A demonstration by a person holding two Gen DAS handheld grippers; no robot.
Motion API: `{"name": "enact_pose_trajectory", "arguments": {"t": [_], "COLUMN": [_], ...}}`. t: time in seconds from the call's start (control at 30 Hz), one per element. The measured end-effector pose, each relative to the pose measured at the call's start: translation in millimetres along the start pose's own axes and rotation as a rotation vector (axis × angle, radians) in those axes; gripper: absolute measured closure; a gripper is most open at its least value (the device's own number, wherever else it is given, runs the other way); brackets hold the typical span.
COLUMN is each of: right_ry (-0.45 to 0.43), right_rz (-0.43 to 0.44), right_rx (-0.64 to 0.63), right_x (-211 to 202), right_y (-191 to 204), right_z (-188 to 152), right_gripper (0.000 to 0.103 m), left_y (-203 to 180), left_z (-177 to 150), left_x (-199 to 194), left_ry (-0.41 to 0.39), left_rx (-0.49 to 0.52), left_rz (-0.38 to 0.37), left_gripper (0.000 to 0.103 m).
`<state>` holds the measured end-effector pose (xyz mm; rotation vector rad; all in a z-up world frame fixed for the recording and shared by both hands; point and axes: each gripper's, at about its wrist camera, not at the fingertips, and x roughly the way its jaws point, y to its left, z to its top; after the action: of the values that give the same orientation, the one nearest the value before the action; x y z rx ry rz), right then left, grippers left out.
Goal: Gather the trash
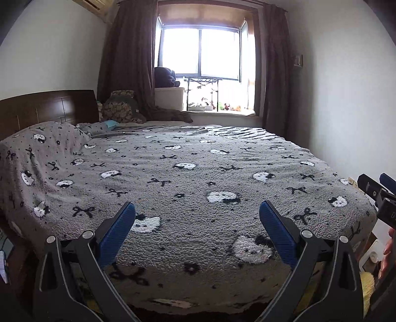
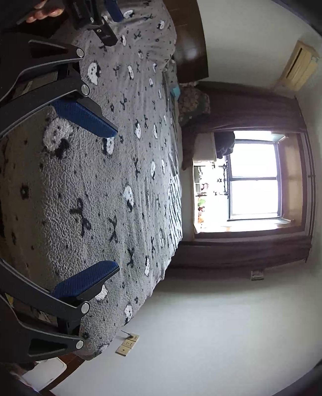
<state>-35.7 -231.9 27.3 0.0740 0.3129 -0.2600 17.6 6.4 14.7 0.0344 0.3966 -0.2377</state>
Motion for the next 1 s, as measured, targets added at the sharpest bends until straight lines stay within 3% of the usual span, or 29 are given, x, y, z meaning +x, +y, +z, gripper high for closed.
{"name": "enact_pose_trajectory", "arguments": {"t": [1.0], "right_ry": [-0.025], "right_rz": [0.025], "right_rx": [-0.005], "right_x": [-8.8], "right_y": [9.1], "right_z": [0.9], "right_gripper": [0.003], "left_y": [0.2], "left_z": [0.4], "left_x": [-4.1], "left_ry": [-0.003], "left_rx": [0.006], "left_rz": [0.01], "left_gripper": [0.008]}}
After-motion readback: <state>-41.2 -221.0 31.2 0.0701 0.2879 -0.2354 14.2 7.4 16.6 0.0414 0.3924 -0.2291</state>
